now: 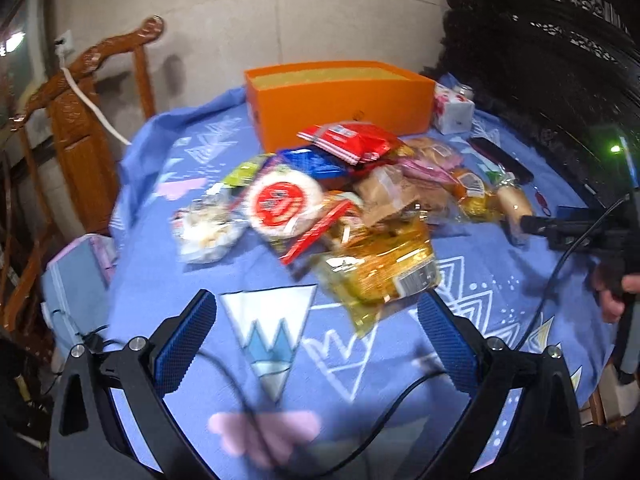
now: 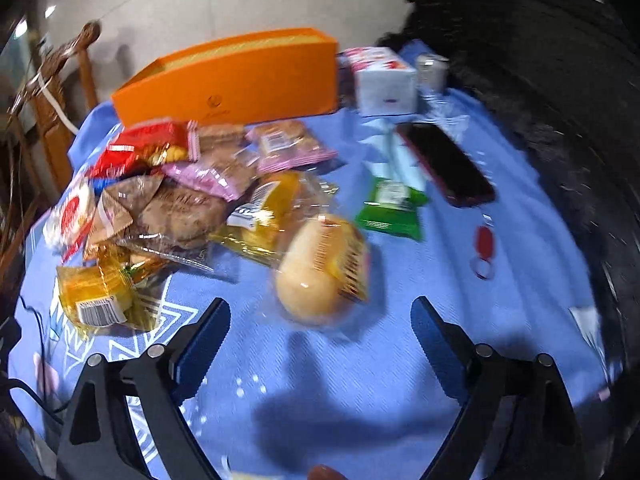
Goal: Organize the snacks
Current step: 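Grasp the bagged bread roll with the right tool while the left grasps a yellow cake, then carry the bread roll into the box with the right tool while the left releases cake, then grasp a yellow cake with the right tool while the left grasps the red-label bag, then lower both held snacks into the orange box and open both tools, then grasp the round pastry bag with the right tool while the left grasps the candy bag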
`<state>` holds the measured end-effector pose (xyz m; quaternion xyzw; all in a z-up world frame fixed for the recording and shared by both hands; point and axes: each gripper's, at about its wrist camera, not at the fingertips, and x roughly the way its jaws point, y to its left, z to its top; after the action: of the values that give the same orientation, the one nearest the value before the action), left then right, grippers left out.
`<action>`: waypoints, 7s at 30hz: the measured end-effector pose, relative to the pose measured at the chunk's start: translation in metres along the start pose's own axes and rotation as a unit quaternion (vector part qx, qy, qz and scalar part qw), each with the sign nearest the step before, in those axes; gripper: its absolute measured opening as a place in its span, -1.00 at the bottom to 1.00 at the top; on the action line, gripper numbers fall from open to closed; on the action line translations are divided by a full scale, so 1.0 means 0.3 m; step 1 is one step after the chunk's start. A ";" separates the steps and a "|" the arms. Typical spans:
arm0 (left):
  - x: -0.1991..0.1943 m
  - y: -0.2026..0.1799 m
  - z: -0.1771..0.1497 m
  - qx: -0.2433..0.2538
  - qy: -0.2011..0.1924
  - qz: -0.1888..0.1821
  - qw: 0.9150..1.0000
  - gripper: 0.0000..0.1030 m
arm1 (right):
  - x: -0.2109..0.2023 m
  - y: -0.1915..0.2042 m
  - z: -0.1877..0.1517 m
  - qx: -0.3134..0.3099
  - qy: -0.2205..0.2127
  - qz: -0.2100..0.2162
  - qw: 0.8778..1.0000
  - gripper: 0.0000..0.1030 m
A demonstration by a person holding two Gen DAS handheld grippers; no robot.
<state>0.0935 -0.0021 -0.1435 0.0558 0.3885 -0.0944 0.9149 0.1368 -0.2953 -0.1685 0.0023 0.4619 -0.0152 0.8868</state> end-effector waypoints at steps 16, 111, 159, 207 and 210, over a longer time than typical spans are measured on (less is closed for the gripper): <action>0.299 -0.145 0.047 0.033 -0.001 -0.060 0.998 0.63 | 0.075 -0.070 -0.052 -0.004 0.010 -0.008 1.000 -0.37; 0.225 0.229 0.069 -0.067 0.032 -0.021 0.997 0.92 | 0.237 0.060 0.142 0.061 0.040 0.018 0.997 -0.10; 0.080 0.191 0.861 -0.025 -0.138 -0.094 0.986 0.34 | -0.204 0.162 0.710 -0.005 -0.200 0.121 0.972 -0.15; 0.035 0.522 0.167 -0.112 -0.024 0.049 0.992 0.92 | 0.098 0.541 0.179 -0.122 -0.037 0.073 0.989 -0.03; 0.108 0.469 0.168 -0.073 -0.015 0.037 0.997 0.92 | 0.093 0.533 0.178 -0.120 -0.032 0.072 0.990 -0.06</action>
<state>0.1814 0.1221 -0.1280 0.0019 0.3781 -0.0323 0.9252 0.2011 -0.1372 -0.1623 -0.0712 0.4305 0.1045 0.8937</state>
